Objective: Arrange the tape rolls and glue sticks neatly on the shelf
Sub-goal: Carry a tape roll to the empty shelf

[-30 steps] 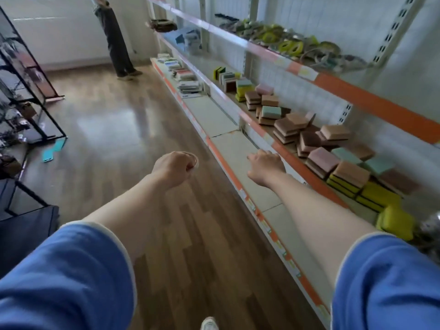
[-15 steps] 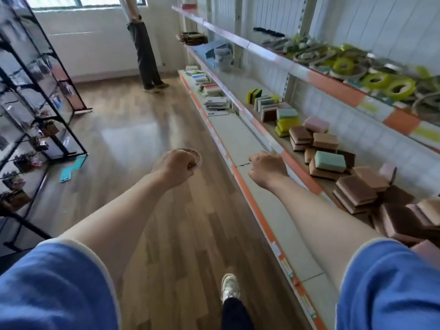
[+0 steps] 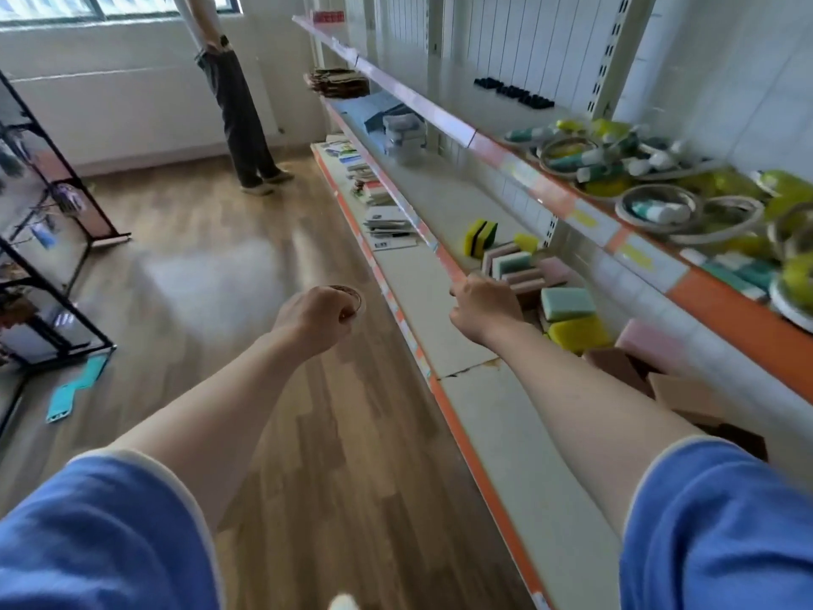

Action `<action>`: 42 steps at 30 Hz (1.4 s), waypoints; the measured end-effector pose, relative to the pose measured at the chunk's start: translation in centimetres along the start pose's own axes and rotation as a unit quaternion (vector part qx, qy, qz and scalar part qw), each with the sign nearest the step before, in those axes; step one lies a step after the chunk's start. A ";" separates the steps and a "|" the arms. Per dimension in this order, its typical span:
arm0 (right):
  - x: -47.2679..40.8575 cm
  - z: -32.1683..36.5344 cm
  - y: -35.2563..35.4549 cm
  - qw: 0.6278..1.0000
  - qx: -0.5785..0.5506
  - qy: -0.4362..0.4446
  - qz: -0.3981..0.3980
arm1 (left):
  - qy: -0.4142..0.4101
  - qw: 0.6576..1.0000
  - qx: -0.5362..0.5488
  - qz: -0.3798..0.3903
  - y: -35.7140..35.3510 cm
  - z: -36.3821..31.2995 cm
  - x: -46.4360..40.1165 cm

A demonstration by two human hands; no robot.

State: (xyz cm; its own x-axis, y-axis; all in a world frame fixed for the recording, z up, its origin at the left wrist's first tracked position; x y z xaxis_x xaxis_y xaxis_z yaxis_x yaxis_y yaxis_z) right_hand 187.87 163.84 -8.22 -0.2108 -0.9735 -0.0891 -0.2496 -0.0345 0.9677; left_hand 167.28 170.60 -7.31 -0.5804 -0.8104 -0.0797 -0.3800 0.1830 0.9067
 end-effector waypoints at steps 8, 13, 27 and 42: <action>-18.5 2.0 -2.6 0.999 0.014 -0.033 -0.020 | -0.080 0.997 -0.001 -0.014 1.4 8.2 -18.6; -31.7 2.8 -3.3 0.997 0.024 -0.068 0.003 | -0.084 0.996 -0.018 -0.001 4.0 15.2 -31.7; -58.7 1.9 2.6 0.987 0.032 -0.107 -0.111 | -0.158 0.986 -0.031 -0.043 12.8 23.2 -56.5; -80.7 -11.8 0.8 0.964 0.020 -0.240 -0.114 | -0.238 0.970 -0.003 -0.043 15.1 20.1 -87.5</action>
State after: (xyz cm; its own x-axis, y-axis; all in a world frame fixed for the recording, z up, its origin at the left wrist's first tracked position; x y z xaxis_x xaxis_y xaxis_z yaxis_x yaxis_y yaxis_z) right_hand 215.89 239.73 2.54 -0.5569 -0.7248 -0.4056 -0.3745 -0.2168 0.9015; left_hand 197.89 255.47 5.03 -0.8146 -0.4731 -0.3355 -0.4375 0.1215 0.8910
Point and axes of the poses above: each hand's wrist, its own x-axis away from the middle knuckle, its own y-axis out of the back of the hand, z = x × y, the point moved 5 cm from there along -x, towards the middle knuckle, and after that the axes turned 14 degrees about x, right-handed, at the moved point
